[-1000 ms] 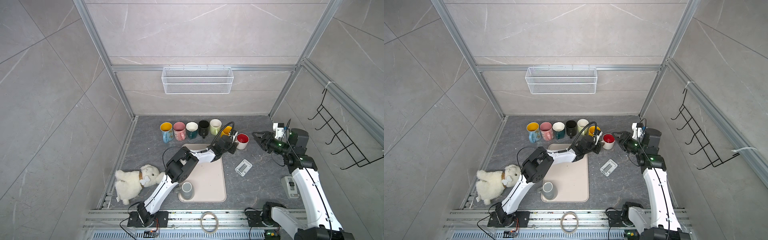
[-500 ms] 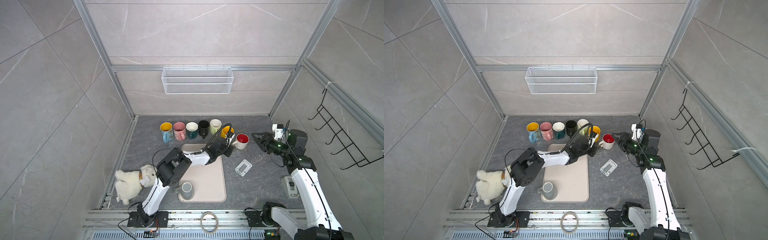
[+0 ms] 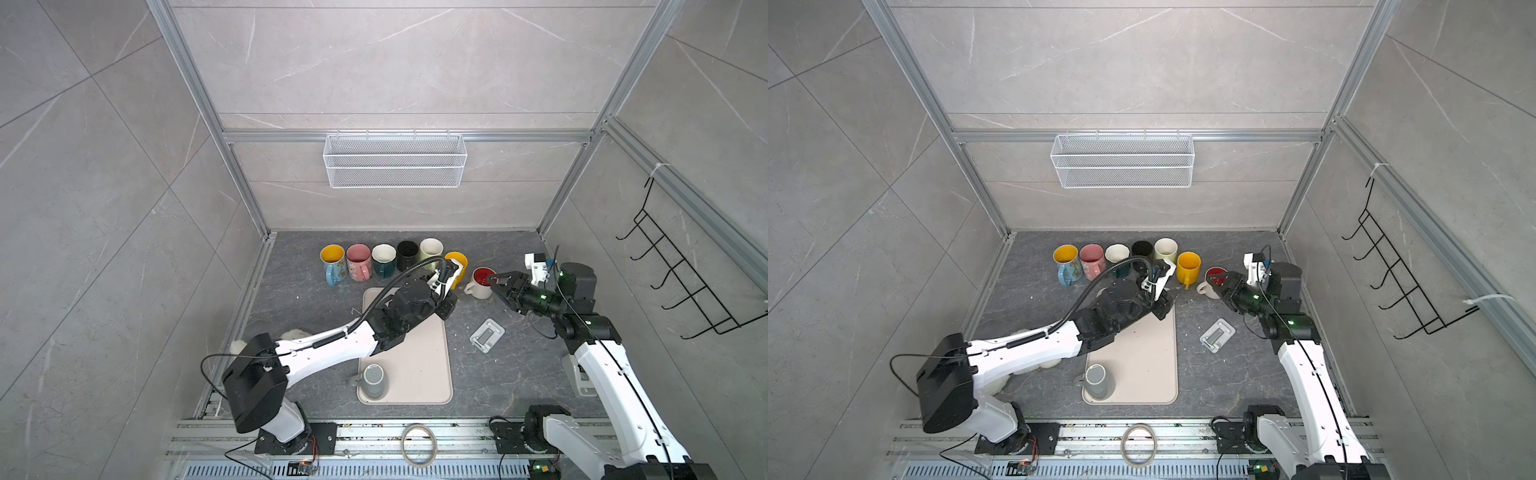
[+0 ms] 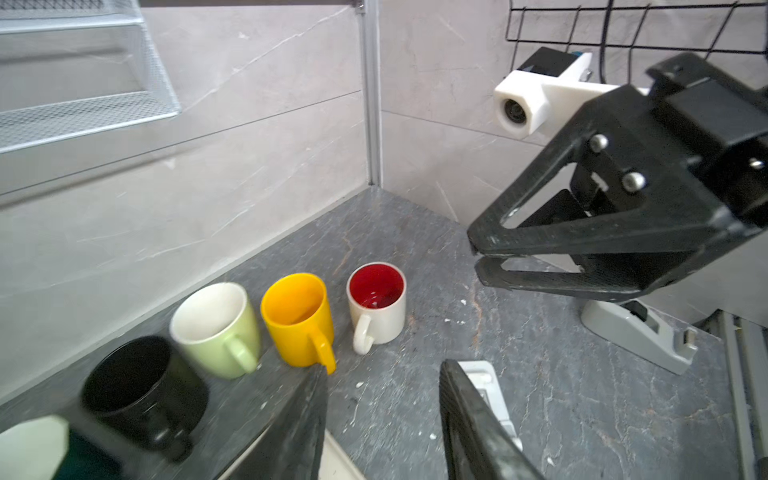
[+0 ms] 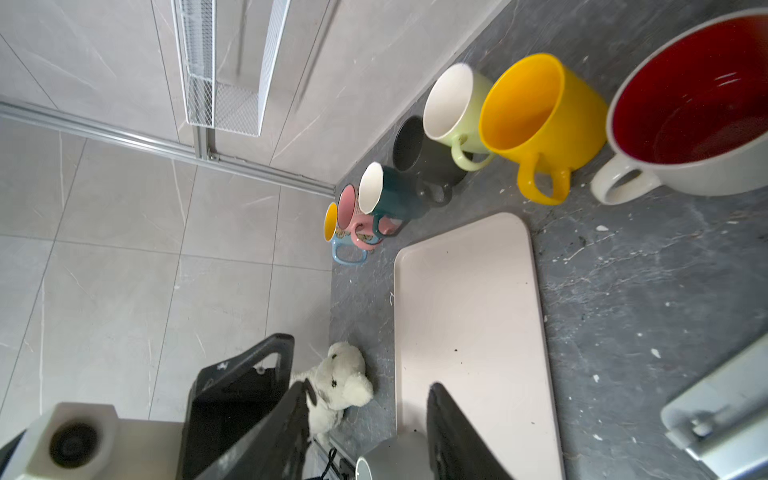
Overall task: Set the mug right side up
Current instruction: 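Swing the left gripper down to the gray mug while the right approaches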
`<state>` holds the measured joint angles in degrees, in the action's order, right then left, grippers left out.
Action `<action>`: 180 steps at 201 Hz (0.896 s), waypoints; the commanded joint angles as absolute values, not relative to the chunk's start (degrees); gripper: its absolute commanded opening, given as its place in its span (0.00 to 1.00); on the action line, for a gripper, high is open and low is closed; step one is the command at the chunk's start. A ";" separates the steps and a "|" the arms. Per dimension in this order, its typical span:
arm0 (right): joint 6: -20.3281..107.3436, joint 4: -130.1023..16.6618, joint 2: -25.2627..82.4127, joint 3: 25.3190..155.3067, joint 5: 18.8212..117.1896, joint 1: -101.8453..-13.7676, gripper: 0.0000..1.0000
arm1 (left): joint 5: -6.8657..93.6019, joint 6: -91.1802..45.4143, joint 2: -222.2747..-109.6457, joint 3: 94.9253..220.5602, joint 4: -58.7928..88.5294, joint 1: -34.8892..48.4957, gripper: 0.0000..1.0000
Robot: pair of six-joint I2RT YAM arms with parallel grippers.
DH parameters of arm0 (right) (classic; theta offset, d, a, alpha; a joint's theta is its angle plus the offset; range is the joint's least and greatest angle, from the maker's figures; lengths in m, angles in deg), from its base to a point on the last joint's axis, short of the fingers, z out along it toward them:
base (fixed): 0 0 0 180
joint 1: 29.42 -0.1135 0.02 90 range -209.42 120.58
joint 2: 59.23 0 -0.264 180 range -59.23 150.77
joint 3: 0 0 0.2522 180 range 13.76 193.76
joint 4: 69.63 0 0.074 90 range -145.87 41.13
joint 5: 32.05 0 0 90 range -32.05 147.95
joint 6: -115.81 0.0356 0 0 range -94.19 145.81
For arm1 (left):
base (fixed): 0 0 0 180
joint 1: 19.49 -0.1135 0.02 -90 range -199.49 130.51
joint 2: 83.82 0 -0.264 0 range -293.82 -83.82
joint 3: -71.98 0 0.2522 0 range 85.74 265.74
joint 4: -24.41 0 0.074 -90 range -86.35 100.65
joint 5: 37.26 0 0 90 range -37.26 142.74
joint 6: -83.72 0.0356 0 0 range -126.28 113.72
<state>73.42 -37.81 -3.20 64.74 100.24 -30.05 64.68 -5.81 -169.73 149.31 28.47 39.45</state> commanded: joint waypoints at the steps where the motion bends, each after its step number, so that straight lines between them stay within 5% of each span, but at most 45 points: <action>1: 73.14 -39.26 -2.30 65.24 97.18 -33.94 0.50 | 73.20 -10.25 -164.00 150.90 15.68 39.22 0.47; 43: 74.13 -42.31 0.79 65.53 94.37 -40.87 0.52 | 91.25 -39.76 -159.33 162.62 -23.27 39.14 0.46; 69: 74.76 -44.59 3.83 66.23 93.36 -44.90 0.52 | 91.25 -64.96 -154.95 164.02 -40.36 37.90 0.48; 125: 74.92 -47.69 10.24 68.68 91.35 -52.20 0.52 | 81.40 -112.14 -137.17 145.96 -48.22 33.60 0.45; 180: 74.81 -48.06 15.39 71.21 90.63 -55.81 0.52 | 73.62 -133.46 -132.64 137.21 -51.49 33.60 0.42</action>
<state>74.30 -46.68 13.59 68.37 91.65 -54.66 77.97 -116.25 -131.72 138.25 -48.79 33.72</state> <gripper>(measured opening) 0.519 0.416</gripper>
